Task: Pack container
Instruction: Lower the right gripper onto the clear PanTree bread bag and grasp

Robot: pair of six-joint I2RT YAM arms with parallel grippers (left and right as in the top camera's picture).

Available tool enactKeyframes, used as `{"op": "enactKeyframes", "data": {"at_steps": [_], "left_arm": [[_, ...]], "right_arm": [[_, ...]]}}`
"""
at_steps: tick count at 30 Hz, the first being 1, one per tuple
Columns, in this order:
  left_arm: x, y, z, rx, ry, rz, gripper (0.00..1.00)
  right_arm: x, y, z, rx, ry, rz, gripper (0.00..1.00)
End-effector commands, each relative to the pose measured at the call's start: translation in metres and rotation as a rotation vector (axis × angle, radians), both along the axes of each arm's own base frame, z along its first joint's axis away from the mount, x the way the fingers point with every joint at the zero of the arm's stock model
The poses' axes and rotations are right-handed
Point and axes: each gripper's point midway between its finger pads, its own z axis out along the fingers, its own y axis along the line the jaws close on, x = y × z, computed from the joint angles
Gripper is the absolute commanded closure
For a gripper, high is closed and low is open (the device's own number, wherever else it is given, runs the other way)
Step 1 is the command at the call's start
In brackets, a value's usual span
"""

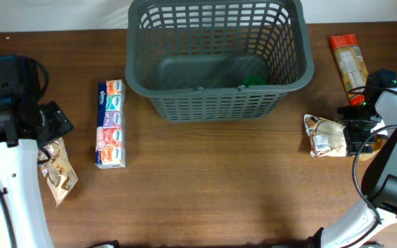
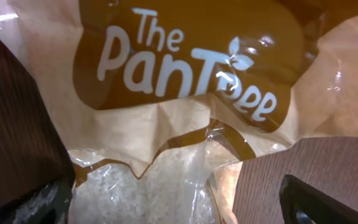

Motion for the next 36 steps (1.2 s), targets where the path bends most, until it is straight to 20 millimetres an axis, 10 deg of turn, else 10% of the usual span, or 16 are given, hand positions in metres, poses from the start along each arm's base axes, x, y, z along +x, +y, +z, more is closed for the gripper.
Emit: {"op": "enactKeyframes", "data": {"at_steps": [1, 36], "left_arm": [[0.0, 0.001, -0.001, -0.004, 0.003, 0.006, 0.0], [0.0, 0.001, -0.001, -0.004, 0.003, 0.006, 0.0]], "right_arm": [[-0.006, -0.001, -0.01, -0.008, 0.038, 0.002, 0.01], [0.005, -0.003, -0.038, 0.0, 0.019, 0.172, 0.01]]}}
